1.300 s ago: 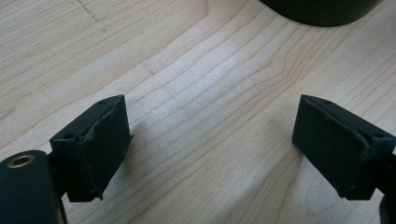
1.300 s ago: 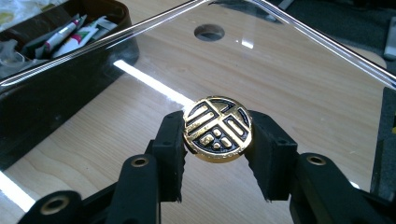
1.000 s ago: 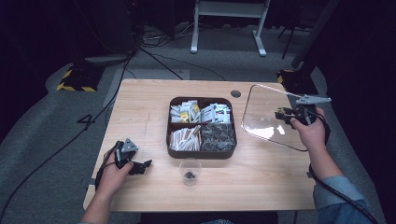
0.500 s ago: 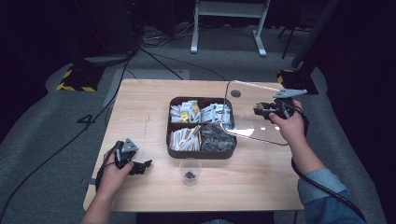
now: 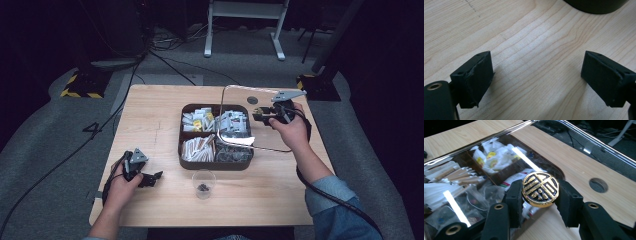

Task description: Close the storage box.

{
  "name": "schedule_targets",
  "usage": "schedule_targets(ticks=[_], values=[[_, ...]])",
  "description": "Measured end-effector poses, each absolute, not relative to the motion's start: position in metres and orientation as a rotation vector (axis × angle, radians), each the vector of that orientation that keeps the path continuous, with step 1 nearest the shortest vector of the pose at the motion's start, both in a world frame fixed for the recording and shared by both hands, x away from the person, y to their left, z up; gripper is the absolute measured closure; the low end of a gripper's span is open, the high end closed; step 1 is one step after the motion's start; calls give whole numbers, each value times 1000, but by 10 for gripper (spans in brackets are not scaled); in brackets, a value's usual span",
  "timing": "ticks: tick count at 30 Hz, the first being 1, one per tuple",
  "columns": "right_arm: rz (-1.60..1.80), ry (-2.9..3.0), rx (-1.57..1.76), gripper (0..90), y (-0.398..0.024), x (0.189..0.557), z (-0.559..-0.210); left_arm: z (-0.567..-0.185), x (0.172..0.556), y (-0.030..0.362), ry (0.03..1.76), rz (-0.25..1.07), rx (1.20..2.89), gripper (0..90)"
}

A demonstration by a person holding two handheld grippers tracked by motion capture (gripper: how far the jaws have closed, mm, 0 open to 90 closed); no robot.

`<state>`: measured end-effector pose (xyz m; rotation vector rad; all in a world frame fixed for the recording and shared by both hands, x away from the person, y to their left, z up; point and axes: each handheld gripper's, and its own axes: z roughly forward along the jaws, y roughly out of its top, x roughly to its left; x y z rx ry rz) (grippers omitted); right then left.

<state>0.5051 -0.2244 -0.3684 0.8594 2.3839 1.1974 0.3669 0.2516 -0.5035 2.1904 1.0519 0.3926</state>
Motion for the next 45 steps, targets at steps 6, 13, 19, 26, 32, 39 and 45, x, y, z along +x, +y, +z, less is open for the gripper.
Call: schedule_targets(ticks=[6,13,19,26,32,39,45], values=[[1201,2408,839,587,-199,505,-366,-504,367,252,1050,390,2191,110],[1206,2418,813,587,-175,505,-365,-504,369,251,1049,385,2191,97],[1199,2439,788,586,-158,506,-367,-504,368,250,1053,385,2188,96],[1234,2453,772,587,-138,507,-373,-504,368,251,1052,389,2191,97],[1216,2486,760,587,-122,511,-386,-504,369,250,1050,383,2190,94],[1200,2519,765,586,-111,516,-406,-504,369,250,1050,384,2188,93],[1188,2531,774,586,-106,517,-417,-504,369,250,1050,383,2190,93]])
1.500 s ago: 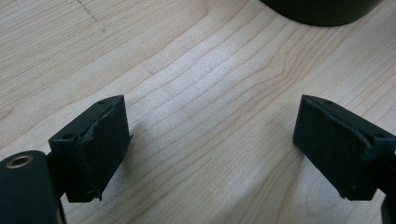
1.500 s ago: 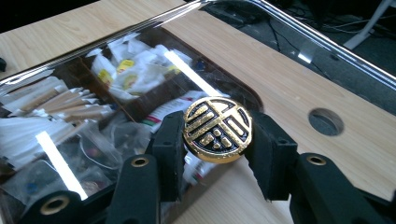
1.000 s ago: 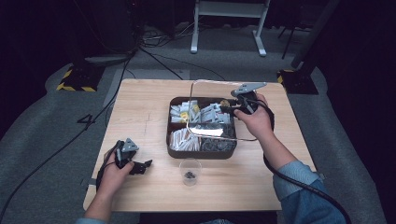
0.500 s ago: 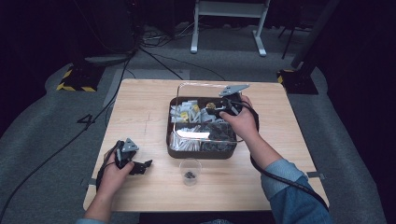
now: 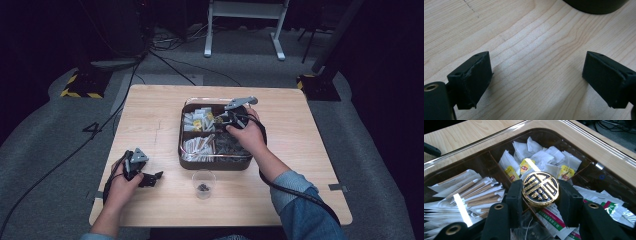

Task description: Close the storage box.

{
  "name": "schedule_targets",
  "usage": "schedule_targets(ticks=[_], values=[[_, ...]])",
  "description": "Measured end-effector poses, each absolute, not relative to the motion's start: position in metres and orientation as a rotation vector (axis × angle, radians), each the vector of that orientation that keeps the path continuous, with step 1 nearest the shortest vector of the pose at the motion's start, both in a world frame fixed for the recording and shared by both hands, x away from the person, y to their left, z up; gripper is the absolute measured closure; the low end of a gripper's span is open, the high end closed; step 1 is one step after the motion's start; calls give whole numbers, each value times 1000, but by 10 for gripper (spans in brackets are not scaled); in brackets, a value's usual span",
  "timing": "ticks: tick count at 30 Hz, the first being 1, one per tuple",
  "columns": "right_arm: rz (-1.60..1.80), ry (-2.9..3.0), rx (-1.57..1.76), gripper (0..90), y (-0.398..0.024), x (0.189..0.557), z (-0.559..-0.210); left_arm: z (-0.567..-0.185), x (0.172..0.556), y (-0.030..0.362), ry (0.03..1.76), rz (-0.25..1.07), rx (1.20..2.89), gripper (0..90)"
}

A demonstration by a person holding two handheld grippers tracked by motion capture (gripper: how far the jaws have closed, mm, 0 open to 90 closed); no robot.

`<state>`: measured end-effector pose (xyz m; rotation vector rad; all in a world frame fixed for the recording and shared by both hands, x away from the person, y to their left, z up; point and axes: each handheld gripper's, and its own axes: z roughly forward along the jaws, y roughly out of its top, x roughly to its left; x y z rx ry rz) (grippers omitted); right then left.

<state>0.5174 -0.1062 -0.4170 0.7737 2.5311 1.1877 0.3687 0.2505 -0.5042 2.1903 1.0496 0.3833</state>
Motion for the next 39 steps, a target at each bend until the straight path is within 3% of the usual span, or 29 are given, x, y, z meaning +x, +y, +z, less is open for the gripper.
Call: schedule_targets(ticks=[39], values=[[1179,2555,777,586,-100,512,-439,-504,369,250,1049,383,2191,93]])
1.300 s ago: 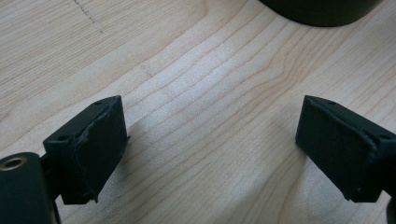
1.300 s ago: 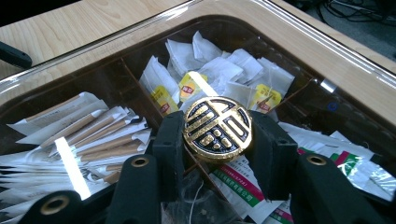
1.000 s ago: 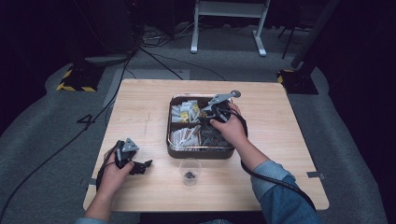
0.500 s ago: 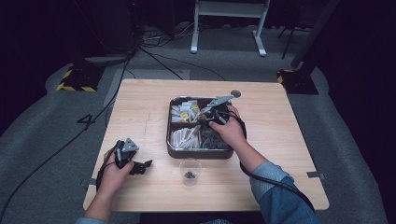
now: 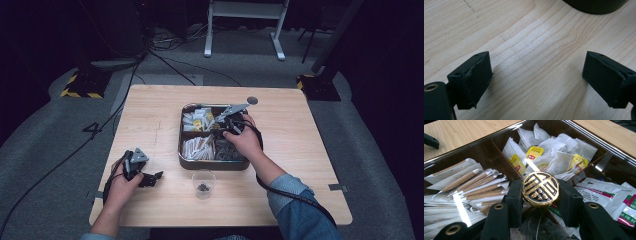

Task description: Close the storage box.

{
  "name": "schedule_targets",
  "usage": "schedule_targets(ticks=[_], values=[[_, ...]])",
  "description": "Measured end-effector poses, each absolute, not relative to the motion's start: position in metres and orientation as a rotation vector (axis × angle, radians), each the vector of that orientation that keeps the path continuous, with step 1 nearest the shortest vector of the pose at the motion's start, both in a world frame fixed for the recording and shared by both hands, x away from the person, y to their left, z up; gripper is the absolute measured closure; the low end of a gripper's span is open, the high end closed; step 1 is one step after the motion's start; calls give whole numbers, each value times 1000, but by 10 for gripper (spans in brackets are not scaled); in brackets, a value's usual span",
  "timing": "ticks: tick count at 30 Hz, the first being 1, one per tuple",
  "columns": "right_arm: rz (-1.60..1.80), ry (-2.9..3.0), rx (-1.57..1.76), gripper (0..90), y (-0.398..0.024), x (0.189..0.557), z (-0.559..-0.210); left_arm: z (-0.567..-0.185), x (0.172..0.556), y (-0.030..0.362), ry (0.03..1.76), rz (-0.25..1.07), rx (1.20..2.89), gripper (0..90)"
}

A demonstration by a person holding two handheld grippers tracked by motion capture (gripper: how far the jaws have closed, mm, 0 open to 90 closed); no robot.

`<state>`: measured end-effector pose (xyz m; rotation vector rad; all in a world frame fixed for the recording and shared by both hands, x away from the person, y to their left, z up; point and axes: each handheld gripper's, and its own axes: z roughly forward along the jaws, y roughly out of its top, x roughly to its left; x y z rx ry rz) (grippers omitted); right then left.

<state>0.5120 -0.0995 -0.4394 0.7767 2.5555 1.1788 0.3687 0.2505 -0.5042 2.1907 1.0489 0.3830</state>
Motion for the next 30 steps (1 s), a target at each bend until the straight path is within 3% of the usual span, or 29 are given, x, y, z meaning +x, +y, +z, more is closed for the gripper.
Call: schedule_targets(ticks=[20,25,30], values=[[1197,2542,794,581,-100,511,-441,-504,369,250,1050,383,2190,93],[1272,2522,813,481,-101,511,-437,-504,369,250,1049,383,2191,93],[1287,2504,783,455,-104,507,-423,-504,369,250,1050,383,2190,93]])
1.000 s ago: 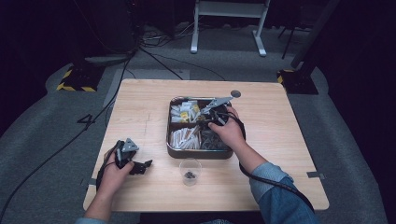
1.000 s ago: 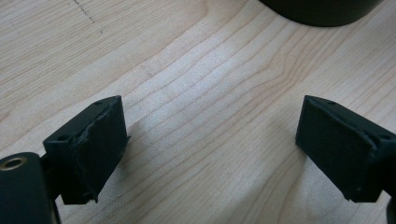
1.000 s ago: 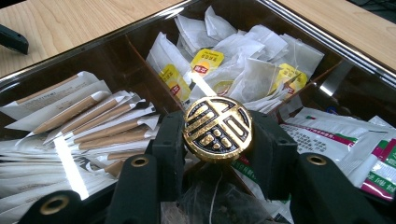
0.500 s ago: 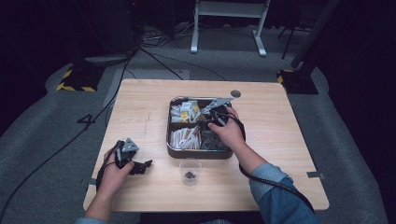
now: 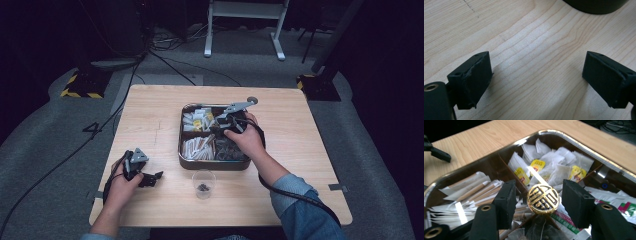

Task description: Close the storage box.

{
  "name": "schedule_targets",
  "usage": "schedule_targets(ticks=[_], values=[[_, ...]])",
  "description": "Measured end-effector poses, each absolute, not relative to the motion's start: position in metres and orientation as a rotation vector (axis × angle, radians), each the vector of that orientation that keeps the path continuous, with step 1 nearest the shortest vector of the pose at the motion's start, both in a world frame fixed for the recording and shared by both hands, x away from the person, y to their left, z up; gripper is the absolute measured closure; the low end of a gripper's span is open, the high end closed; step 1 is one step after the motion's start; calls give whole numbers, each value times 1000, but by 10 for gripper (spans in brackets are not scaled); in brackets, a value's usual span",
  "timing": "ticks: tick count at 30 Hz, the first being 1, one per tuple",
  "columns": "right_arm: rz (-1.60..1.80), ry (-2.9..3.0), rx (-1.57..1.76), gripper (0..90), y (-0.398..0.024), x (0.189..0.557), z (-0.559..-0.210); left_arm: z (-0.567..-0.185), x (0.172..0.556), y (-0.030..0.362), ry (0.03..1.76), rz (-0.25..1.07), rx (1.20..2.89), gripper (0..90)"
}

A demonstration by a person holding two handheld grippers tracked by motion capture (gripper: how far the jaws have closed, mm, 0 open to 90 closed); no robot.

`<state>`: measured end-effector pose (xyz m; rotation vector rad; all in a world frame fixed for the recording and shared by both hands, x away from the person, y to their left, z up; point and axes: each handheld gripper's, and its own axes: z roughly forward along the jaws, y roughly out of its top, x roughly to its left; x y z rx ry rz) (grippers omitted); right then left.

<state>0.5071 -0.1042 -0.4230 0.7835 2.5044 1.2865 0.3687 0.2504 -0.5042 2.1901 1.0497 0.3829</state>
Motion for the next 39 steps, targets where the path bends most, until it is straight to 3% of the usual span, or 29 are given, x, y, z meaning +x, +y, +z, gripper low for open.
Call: schedule_targets(ticks=[10,22,39], values=[[1340,2492,747,440,-127,491,-394,-504,369,250,1046,381,2192,93],[1305,2464,751,428,-192,461,-364,-504,368,250,1049,391,2197,93],[1307,2378,871,428,-271,426,-378,-504,362,251,1057,396,2191,93]])
